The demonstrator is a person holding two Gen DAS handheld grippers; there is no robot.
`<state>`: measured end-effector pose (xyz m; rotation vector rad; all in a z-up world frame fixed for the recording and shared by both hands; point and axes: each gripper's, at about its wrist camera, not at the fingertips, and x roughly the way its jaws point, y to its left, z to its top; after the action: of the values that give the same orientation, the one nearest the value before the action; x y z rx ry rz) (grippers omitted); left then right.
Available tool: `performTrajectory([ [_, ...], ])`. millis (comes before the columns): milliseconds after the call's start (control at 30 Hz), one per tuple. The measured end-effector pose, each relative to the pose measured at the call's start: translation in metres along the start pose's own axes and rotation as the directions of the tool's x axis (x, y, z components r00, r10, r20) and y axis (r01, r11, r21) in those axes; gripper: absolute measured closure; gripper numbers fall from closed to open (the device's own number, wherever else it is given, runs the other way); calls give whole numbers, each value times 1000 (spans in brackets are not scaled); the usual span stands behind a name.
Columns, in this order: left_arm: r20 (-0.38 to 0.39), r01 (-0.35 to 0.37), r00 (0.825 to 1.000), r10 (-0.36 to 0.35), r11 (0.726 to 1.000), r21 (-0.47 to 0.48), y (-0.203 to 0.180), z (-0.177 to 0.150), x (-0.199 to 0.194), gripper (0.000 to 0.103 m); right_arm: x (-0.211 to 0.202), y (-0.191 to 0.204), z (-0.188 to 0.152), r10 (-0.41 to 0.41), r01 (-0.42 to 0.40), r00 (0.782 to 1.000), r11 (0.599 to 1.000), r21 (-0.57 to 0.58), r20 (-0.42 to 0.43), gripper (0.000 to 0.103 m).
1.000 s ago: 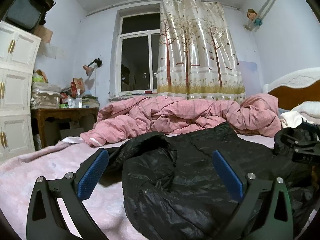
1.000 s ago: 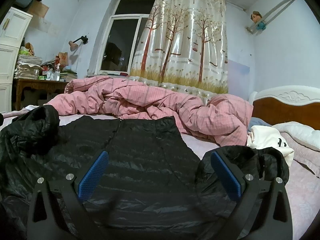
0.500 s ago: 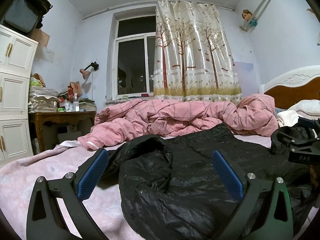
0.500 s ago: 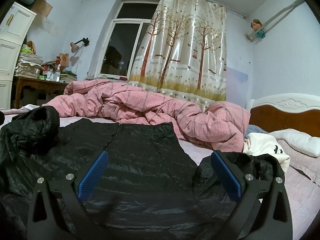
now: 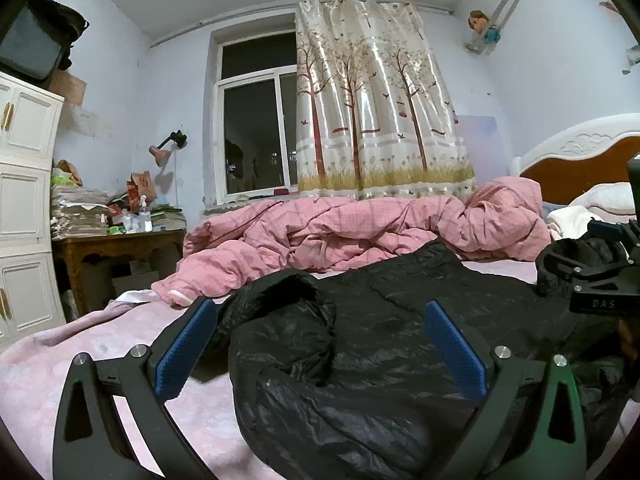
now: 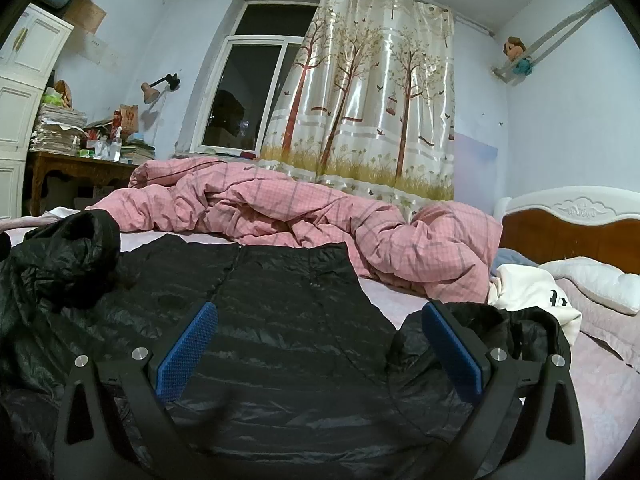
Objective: Fold large clothes
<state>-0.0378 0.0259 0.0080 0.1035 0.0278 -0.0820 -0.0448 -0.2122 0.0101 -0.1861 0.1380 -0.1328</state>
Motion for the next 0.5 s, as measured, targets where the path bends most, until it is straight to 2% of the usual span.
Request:
performTrajectory([
  [233, -14, -3, 1000, 3, 1000, -11, 4, -1, 2, 0, 0, -1, 1, 0, 0, 1000, 1000, -2, 1, 1],
  [400, 28, -21, 999, 23, 999, -48, 12, 0, -7, 0, 0, -1, -1, 17, -17, 1000, 1000, -2, 6, 1],
  [500, 28, -25, 999, 27, 998, -51, 13, 0, -7, 0, 0, -1, -1, 23, -23, 1000, 1000, -2, 5, 1],
])
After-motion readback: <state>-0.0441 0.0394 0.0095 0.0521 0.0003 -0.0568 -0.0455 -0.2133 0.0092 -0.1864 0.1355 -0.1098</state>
